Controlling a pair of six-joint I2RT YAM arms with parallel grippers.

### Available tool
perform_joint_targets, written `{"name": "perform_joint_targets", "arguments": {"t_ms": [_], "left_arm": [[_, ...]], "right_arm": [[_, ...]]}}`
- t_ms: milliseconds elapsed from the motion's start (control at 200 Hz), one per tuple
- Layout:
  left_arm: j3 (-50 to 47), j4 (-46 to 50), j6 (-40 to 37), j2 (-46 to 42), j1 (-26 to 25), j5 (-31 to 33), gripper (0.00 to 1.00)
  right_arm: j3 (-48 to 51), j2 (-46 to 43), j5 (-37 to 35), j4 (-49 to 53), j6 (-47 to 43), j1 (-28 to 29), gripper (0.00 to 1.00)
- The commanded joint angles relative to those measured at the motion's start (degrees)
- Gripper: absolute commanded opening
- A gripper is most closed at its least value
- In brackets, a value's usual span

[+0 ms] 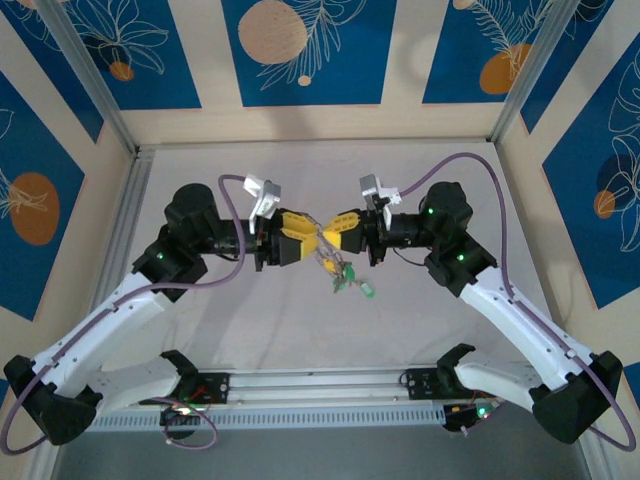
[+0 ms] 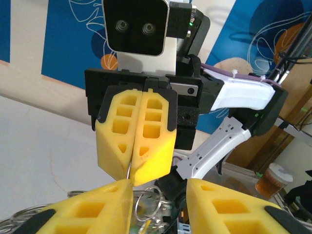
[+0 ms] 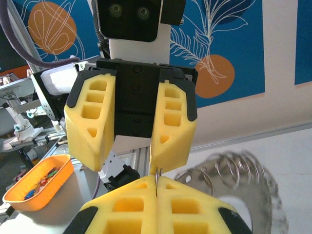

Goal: Put the keys on the keyring

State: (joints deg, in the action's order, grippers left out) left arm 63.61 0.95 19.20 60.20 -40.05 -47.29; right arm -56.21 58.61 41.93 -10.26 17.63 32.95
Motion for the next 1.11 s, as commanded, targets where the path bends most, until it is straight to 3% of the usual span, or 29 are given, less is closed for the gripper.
{"name": "perform_joint_targets", "arguments": {"t_ms": [0,400,625,1100], "left_arm": [[2.81,3.4,-3.61,1.31,-1.48,1.44,0.31],[5.3,10.14,-8.82,2.4,-2.66,6.55,0.28],[8.13,17.97,-14.35,1.67,-2.5,8.87,0.42],[9.07,17.01,-14.77,2.64,-2.31,8.87,0.36]], "right_arm": [[-2.57,-0.69,1.83,-1.52,0.09,0.21,0.0],[-3.37,-0.95,4.08,-0.1,-1.45,0.12,0.0],[-4.13,-1.34,5.09,2.56,-3.11,-0.33,0.0],[-5.79,-1.13,5.31,6.91,-5.95,0.16,0.0]]}}
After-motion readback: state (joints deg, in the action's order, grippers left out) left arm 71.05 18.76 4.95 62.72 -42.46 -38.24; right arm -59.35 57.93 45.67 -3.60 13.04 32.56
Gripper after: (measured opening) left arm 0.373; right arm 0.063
